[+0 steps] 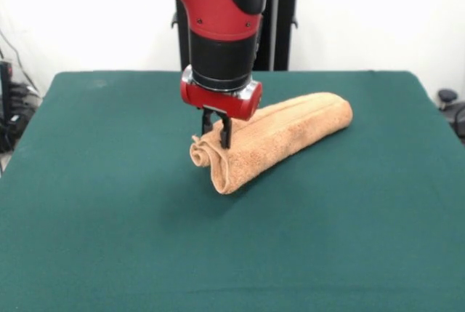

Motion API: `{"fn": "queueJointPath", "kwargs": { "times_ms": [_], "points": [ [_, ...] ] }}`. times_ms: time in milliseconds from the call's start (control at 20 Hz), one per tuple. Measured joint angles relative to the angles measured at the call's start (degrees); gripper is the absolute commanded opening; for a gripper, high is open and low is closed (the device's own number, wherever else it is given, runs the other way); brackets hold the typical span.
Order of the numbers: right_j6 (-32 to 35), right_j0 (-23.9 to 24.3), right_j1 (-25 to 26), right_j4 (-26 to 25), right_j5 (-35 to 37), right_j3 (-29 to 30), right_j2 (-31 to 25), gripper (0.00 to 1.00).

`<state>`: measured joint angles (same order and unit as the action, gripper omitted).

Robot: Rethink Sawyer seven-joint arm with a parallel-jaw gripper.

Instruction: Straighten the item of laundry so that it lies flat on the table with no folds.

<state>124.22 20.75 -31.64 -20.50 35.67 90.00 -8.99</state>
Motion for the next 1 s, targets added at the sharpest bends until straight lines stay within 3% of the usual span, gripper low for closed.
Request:
{"fn": "queueJointPath", "kwargs": {
  "times_ms": [850, 900, 1000],
  "points": [
    [0.00, 0.02, 5.06, -0.51, -1.68, -0.68, 0.00, 0.00],
    [0.00, -0.01, 5.90, -0.90, -2.26, -0.99, 0.02, 1.00],
    [0.00, -0.01, 5.97, -0.92, -2.29, -1.01, 0.02, 1.00]
  ]
}}
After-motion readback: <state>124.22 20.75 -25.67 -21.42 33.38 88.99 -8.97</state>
